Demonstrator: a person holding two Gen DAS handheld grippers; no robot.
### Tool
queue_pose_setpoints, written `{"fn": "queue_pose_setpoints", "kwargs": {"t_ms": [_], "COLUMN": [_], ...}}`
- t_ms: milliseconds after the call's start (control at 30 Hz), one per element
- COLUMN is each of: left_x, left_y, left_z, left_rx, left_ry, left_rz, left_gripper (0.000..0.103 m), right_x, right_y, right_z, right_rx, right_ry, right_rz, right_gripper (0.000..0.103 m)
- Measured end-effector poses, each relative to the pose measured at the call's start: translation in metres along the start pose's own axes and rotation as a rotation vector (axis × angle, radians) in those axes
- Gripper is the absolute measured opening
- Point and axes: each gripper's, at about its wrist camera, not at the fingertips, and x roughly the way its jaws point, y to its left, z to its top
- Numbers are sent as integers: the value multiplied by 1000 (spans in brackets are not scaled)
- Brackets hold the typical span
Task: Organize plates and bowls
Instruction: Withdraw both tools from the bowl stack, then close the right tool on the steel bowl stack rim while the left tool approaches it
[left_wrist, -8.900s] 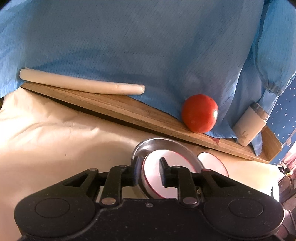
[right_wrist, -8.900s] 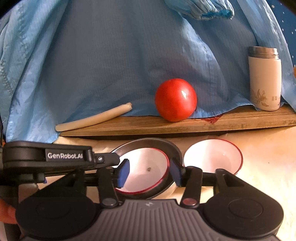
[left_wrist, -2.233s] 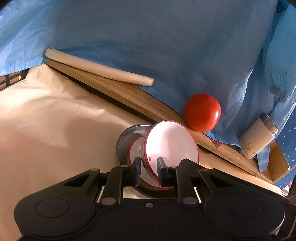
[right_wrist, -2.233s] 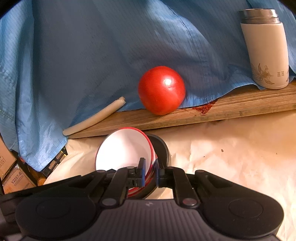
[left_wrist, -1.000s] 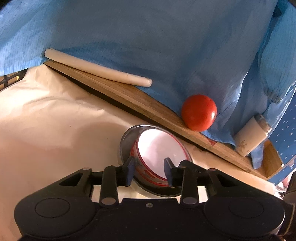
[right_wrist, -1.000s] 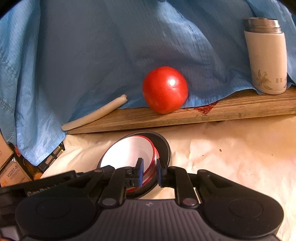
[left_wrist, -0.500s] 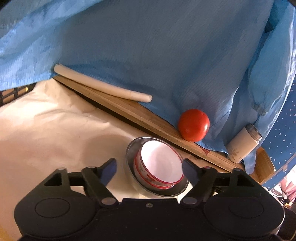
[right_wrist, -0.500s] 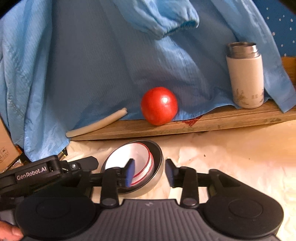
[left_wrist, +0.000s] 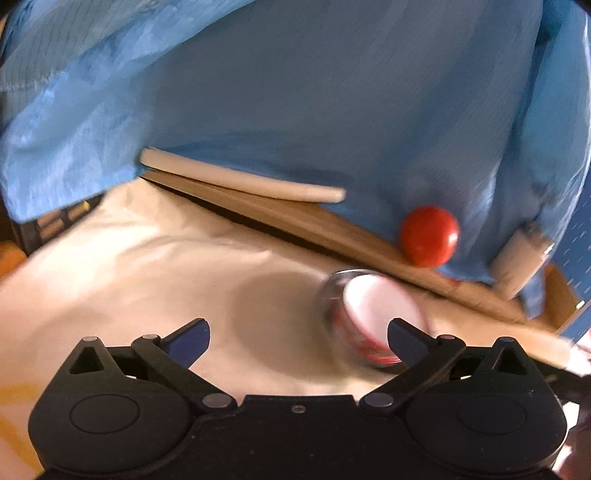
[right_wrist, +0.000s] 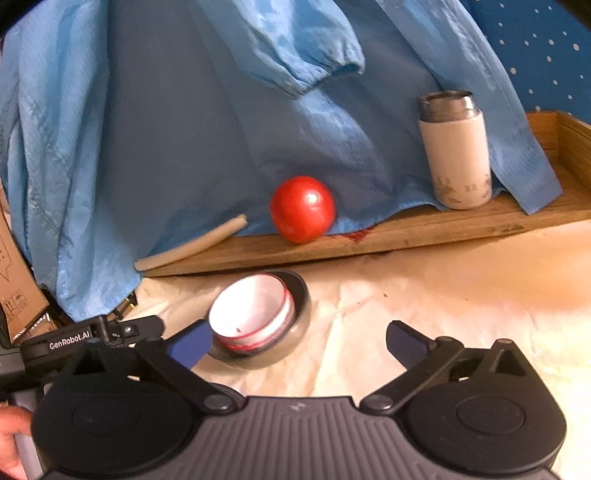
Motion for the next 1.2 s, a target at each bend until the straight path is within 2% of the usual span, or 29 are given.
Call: {"fn": "queue_pose_setpoints", "kwargs": {"t_ms": [100,200,267,400,500,767,1200], "left_x": [8,23,33,53,67,86,109], "left_y": [12,24,33,47,51,43,32], "left_z": [2,8,12,23,31,43,50], "left_rx": [54,58,23,-114,-182,-172,-107], "left_ry": [25,97,153,282,343,366,401], "left_rz": [60,59,40,-35,-66,-43,-1], "left_gripper": [102,102,102,102,102,102,102], "right_x": [5,15,23,37,48,81,109], "right_y": [-6,-12,-17,-26,-27,-27,-26], "right_z": [1,1,3,9,18,35,37], "right_rx": [-1,16,44,108,110,108,55], "right_ry": [32,61,94,136,162,226,270], "right_rz": [-27,-53,-54,-30,-56,-113,-176], "right_gripper": [103,103,103,103,103,103,103]}}
